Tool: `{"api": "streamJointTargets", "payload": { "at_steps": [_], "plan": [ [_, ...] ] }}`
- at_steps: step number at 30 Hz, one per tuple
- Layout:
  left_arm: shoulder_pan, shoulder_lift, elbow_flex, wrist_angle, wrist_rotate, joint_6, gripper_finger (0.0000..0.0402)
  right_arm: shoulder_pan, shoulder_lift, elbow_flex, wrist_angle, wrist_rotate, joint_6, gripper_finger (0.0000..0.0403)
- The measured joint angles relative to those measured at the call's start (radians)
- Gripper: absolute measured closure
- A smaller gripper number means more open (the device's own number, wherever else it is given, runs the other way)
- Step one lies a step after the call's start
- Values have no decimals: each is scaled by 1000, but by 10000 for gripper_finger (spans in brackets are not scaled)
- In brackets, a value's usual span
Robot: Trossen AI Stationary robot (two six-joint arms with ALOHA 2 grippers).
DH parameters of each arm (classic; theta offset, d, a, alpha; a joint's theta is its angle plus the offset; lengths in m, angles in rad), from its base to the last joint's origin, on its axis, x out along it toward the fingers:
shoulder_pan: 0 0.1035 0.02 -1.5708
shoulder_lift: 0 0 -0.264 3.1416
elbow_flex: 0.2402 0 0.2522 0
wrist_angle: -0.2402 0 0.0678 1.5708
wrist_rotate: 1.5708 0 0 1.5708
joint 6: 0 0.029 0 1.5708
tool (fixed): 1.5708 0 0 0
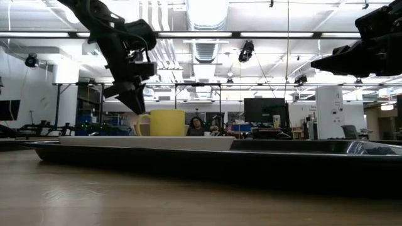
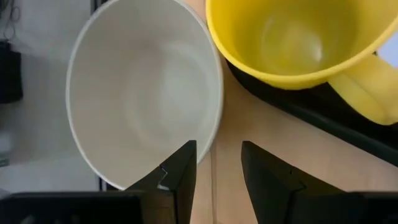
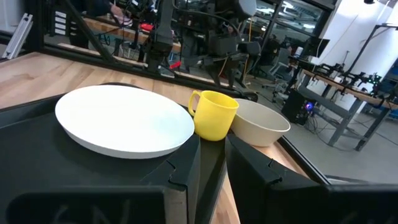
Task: Set up tray
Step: Put the gray bowl on the white plate
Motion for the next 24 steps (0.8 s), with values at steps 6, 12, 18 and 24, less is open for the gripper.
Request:
{"api": "streamJointTargets", "payload": {
  "at_steps": [6, 12, 18, 24],
  "plan": [
    [9, 68, 13, 15, 0, 1, 289, 0, 0, 0, 0, 0, 1, 335],
    [25, 132, 46, 45, -1, 18, 289, -1, 0, 0, 0, 0, 1, 335],
    [53, 141, 47, 63, -2, 18, 289, -1, 0, 0, 0, 0, 0, 335],
    [60, 141, 33, 63, -1, 18, 289, -1, 0, 0, 0, 0, 1, 335]
  ]
}}
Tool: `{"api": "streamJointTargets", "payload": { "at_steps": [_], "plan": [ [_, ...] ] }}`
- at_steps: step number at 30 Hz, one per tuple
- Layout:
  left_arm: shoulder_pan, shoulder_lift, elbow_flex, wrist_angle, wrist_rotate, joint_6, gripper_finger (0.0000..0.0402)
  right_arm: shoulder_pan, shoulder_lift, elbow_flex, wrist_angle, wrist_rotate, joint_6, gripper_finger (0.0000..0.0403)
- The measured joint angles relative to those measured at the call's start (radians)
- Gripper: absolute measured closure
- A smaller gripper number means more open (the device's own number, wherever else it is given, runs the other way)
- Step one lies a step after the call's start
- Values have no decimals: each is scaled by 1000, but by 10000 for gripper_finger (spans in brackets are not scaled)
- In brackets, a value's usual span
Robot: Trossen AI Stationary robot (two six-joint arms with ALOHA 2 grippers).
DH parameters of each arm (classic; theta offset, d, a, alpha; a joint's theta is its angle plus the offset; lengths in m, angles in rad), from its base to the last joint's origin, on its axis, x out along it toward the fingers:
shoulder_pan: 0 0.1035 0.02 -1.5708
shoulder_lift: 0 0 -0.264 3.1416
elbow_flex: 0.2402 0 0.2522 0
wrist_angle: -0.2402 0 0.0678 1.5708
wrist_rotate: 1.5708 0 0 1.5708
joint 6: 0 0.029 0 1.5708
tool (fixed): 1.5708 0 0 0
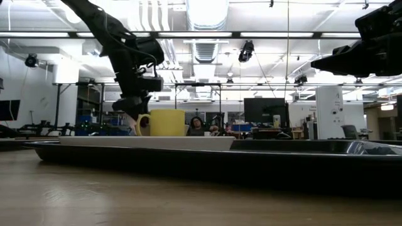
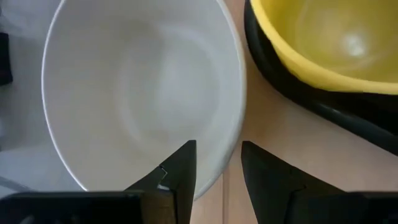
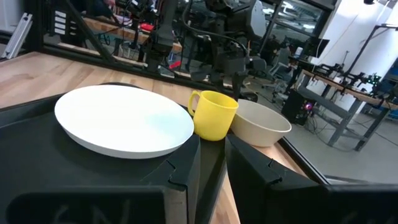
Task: Set up tray
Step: Put the gray bowl on the white plate
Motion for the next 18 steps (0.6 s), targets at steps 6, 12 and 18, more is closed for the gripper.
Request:
{"api": "streamJointTargets", "payload": {
  "at_steps": [6, 12, 18],
  "plan": [
    [3, 0, -26, 23, 4, -3, 289, 0, 0, 0, 0, 0, 0, 335],
    [5, 0, -58, 67, 4, -8, 289, 0, 0, 0, 0, 0, -2, 335],
    [5, 0, -67, 107, 4, -11, 290, 0, 0, 0, 0, 0, -3, 335]
  ]
}}
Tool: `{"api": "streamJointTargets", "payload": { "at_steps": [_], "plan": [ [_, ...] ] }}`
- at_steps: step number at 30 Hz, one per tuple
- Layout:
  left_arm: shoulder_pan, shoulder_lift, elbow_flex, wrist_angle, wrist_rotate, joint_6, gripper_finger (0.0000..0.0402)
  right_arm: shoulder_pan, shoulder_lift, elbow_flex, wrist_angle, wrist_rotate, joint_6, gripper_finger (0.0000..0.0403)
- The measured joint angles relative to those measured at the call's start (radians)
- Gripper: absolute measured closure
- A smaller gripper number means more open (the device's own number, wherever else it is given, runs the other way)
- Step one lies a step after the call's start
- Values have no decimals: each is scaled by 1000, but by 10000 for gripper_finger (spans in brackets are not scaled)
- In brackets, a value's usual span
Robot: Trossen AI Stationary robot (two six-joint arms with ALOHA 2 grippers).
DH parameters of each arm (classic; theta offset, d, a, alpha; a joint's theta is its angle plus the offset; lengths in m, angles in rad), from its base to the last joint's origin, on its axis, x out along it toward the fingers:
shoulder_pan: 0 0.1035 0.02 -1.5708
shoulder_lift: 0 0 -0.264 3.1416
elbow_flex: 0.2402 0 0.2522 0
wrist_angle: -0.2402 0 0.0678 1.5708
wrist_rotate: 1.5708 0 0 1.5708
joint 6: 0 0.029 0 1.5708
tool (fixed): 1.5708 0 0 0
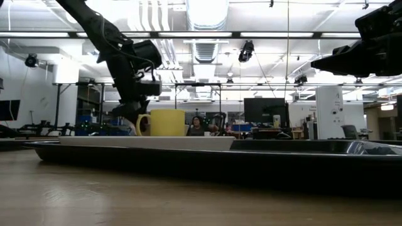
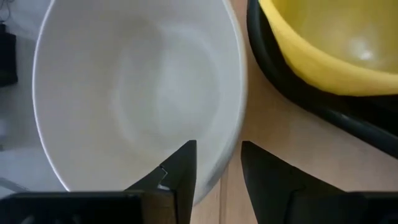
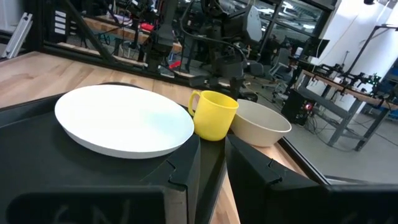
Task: Set up tray
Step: Put the gray bowl on the white plate
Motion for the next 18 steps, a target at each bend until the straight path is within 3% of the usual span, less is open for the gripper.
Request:
{"api": "streamJointTargets", "payload": {
  "at_steps": [6, 14, 18],
  "plan": [
    [0, 0, -1, 4, 0, 0, 317, 1, 0, 0, 0, 0, -1, 335],
    [-1, 0, -9, 4, 2, 0, 392, 1, 0, 0, 0, 0, 3, 335],
    [0, 0, -9, 1, -1, -3, 398, 0, 0, 0, 0, 0, -1, 335]
  ]
}}
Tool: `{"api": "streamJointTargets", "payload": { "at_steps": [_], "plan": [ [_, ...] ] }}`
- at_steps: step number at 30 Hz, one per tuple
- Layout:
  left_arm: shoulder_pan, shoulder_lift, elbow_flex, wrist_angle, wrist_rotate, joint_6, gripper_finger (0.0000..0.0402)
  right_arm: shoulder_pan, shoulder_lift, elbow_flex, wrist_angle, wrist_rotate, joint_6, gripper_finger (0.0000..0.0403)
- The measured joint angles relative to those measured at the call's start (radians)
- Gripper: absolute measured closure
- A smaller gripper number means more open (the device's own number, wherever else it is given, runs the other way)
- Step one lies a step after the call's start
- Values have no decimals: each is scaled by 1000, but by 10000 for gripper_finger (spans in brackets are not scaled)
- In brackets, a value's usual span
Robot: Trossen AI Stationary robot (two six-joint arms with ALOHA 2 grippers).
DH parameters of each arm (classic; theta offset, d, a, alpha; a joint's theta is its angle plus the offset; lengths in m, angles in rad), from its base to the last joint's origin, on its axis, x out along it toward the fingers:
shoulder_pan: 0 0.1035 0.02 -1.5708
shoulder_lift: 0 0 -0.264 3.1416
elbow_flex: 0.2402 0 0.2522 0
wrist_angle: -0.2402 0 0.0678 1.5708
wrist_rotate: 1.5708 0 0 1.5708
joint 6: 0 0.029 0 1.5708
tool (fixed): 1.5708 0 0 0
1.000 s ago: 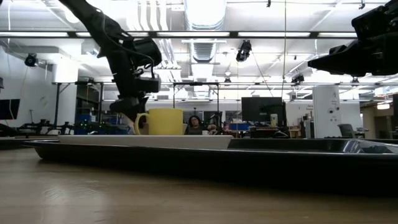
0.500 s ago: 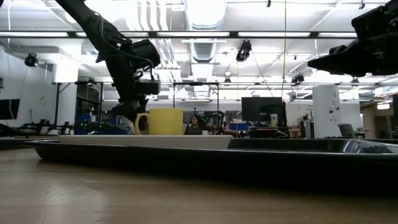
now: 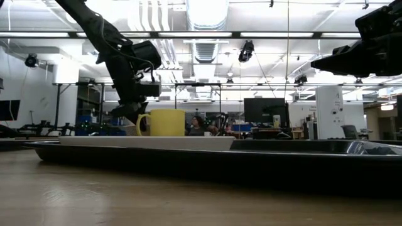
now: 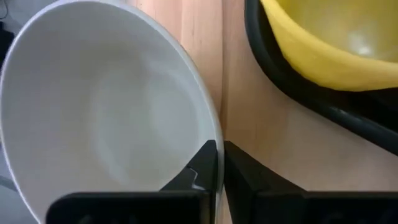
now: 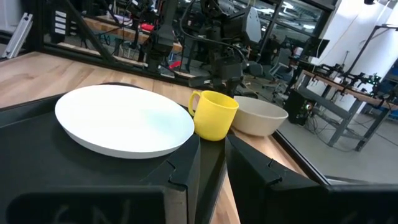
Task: Set up tray
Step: Put the gray bowl on the white plate
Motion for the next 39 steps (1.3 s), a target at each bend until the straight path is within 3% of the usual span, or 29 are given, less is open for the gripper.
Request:
{"api": "streamJointTargets", "payload": {
  "at_steps": [6, 10, 22, 39],
  "plan": [
    [-1, 0, 4, -3, -9, 1, 400, 0, 0, 0, 0, 0, 0, 335],
    [-1, 0, 19, -13, -68, 2, 400, 0, 0, 0, 0, 0, 4, 335],
    [-25, -1, 139, -148, -110, -34, 401, 0, 0, 0, 0, 0, 4, 335],
    [-259, -2, 371, -423, -155, -172, 401, 0, 0, 0, 0, 0, 0, 335]
  ]
}}
